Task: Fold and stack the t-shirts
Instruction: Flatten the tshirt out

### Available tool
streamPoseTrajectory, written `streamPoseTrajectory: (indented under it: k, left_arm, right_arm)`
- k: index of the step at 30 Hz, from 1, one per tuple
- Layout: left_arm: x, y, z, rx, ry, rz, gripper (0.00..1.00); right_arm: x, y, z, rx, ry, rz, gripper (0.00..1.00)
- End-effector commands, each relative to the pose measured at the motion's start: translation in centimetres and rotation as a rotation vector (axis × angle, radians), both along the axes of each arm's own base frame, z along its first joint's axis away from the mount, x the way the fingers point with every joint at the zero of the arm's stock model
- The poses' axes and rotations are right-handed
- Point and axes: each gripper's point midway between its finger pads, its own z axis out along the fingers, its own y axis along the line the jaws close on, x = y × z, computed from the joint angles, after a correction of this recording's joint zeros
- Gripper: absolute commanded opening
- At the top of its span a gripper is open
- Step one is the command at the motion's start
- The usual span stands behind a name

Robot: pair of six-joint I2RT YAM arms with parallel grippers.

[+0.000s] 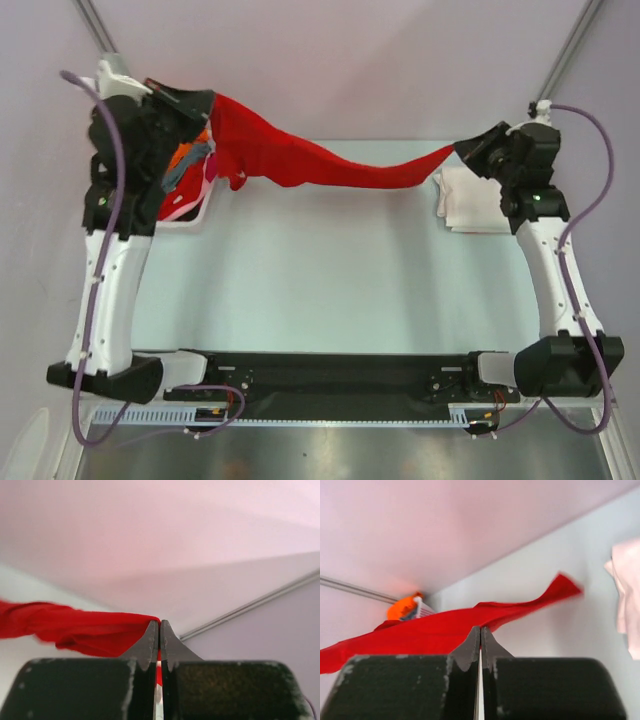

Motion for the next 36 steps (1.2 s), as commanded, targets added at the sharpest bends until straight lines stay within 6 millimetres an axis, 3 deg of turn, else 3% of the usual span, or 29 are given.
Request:
streamPoseTrajectory:
  k: [1, 3, 5, 7, 8, 12, 17, 20, 23, 25, 26, 27, 28, 29, 30, 31, 32, 34, 35, 36]
  left_arm:
    - [-8.4, 1.3, 11.4, 0.017, -0.371, -0.026, 0.00]
    - [-11.3, 2.0, 13.7, 0.012, -0.475, -0.015, 0.00]
    - [-15.4, 3.0, 16.7, 0.014, -0.592, 0.007, 0.00]
    - [-17.5, 3.5, 17.9, 0.019, -0.639, 0.014, 0.00]
    - [-19.8, 3.9, 19.1, 0.015, -0.688, 0.019, 0.00]
    - [-24.2, 5.5, 21.1, 0.000, -0.753, 0.067, 0.00]
    - [-27.2, 7.8, 22.8, -0.083, -0.763, 0.151, 0.00]
    - [-26.9, 7.8, 23.5, -0.098, -0.765, 0.149, 0.00]
    - [-24.7, 7.4, 22.8, -0.088, -0.717, 0.150, 0.00]
    - [-22.8, 7.2, 21.8, -0.085, -0.678, 0.153, 0.00]
    - [-20.2, 6.7, 20.0, -0.073, -0.615, 0.154, 0.00]
    - [-19.1, 6.6, 19.7, -0.075, -0.611, 0.158, 0.01]
    - [-17.6, 6.6, 18.7, -0.081, -0.581, 0.171, 0.00]
    - [-14.3, 6.1, 16.2, -0.074, -0.504, 0.177, 0.00]
    - [-12.9, 5.9, 15.7, -0.095, -0.494, 0.179, 0.01]
    - [-11.0, 5.7, 14.6, -0.093, -0.461, 0.183, 0.00]
    - [-7.7, 5.0, 12.2, -0.084, -0.393, 0.182, 0.00]
    - [-4.6, 4.3, 10.7, -0.100, -0.362, 0.177, 0.00]
    - [-2.9, 3.9, 9.6, -0.099, -0.335, 0.173, 0.00]
    - [-0.3, 3.4, 8.4, -0.101, -0.314, 0.172, 0.00]
  right_arm:
    - [-4.4, 0.4, 8.2, 0.018, -0.172, 0.090, 0.00]
    - [-6.2, 0.6, 10.4, 0.041, -0.221, 0.109, 0.00]
    - [-9.3, 1.0, 14.1, 0.035, -0.313, 0.127, 0.00]
    - [-11.3, 1.1, 15.8, 0.029, -0.349, 0.128, 0.00]
    - [-13.7, 1.2, 18.4, 0.020, -0.420, 0.125, 0.00]
    - [-18.9, 1.0, 22.4, -0.006, -0.516, 0.092, 0.00]
    - [-23.7, 0.0, 26.2, -0.034, -0.607, 0.016, 0.00]
    - [-24.7, -0.5, 27.3, -0.039, -0.630, -0.021, 0.00]
    - [-24.3, -0.8, 27.4, -0.043, -0.622, -0.039, 0.00]
    - [-22.7, -1.0, 25.7, -0.040, -0.567, -0.043, 0.00]
    - [-21.8, -1.1, 24.8, -0.033, -0.543, -0.048, 0.00]
    - [-21.0, -1.4, 23.9, -0.029, -0.520, -0.060, 0.00]
    - [-19.1, -1.7, 21.6, -0.020, -0.456, -0.071, 0.00]
    - [-18.4, -2.0, 21.0, -0.014, -0.448, -0.087, 0.00]
    - [-17.4, -2.6, 20.1, -0.004, -0.427, -0.121, 0.00]
    - [-15.6, -3.0, 17.3, -0.002, -0.361, -0.139, 0.00]
    - [-14.4, -3.3, 17.0, 0.001, -0.369, -0.151, 0.00]
    - [-11.9, -3.9, 14.5, 0.015, -0.311, -0.179, 0.00]
    - [-9.5, -3.9, 12.5, 0.016, -0.271, -0.174, 0.00]
    - [-8.3, -3.7, 11.6, 0.027, -0.252, -0.155, 0.00]
